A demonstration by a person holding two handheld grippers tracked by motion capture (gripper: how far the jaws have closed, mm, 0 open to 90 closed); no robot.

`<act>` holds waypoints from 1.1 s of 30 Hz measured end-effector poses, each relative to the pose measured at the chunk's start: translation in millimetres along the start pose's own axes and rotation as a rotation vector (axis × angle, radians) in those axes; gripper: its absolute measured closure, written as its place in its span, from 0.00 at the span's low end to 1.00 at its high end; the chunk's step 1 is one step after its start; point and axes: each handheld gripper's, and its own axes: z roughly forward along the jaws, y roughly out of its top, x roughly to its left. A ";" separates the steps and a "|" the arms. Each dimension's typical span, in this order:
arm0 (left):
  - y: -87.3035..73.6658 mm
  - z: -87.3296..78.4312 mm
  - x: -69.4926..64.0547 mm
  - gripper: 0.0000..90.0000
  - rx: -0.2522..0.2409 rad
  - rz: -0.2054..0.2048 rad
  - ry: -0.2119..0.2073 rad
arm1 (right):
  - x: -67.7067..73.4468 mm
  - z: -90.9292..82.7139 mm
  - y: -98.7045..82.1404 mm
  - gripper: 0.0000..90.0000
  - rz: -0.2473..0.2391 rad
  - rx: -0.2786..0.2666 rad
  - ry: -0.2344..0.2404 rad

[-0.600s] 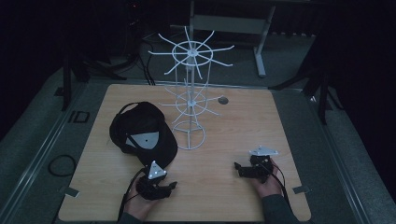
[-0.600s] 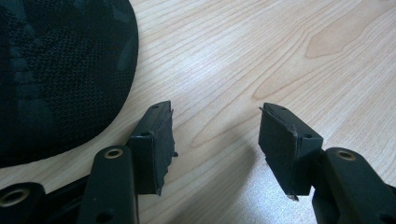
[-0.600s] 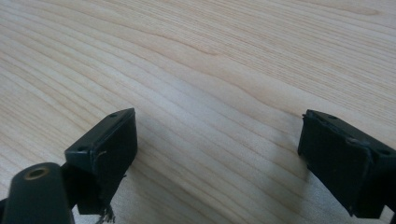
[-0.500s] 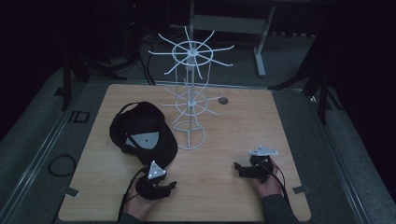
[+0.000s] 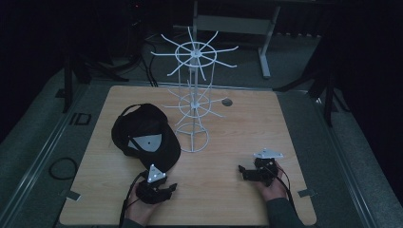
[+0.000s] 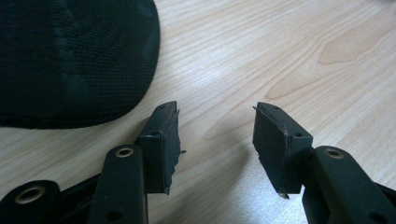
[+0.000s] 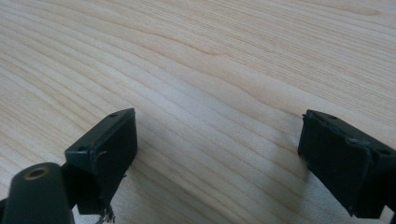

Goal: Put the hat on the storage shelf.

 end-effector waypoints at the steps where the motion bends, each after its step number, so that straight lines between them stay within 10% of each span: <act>1: -0.2 -0.6 0.9 0.56 -0.002 -0.005 0.006 | 0.0 0.0 0.0 0.13 -0.001 0.000 0.000; 33: -0.8 -11.7 29.7 0.55 -0.077 -0.181 0.111 | -0.1 0.0 0.0 0.13 -0.001 0.000 0.000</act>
